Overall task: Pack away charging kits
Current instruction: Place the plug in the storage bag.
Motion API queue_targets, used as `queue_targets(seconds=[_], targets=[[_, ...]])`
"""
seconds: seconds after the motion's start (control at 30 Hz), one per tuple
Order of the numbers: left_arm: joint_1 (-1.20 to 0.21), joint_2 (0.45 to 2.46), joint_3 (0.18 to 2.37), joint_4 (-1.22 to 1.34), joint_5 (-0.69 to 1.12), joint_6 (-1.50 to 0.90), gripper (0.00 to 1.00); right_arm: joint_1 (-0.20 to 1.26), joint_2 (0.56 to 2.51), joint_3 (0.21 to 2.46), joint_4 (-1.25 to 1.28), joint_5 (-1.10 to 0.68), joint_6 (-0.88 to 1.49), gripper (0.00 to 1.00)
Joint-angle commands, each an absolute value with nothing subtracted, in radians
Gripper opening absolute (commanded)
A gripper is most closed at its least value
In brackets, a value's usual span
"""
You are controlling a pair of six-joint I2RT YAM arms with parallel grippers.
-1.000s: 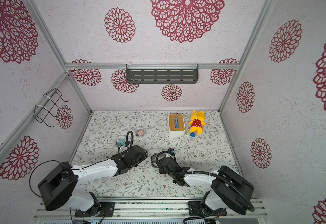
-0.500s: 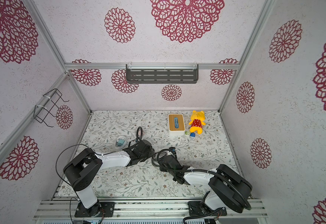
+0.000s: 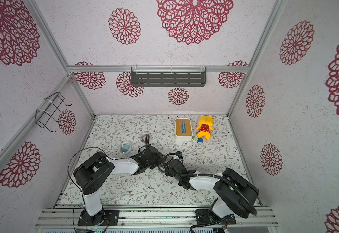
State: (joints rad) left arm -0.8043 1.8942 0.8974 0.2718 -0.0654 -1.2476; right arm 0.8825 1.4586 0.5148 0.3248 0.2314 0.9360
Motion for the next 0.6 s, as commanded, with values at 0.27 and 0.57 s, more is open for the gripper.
queue_targets(seconds=[0.27, 0.57], targets=[[-0.904, 1.846, 0.855, 0.327, -0.107, -1.302, 0.48, 0.876, 1.468, 0.551, 0.336, 0.259, 0.992, 0.51], [-0.919, 1.89, 0.83, 0.436, -0.083, -1.339, 0.47, 0.876, 1.473, 0.539, 0.386, 0.243, 0.997, 0.53]])
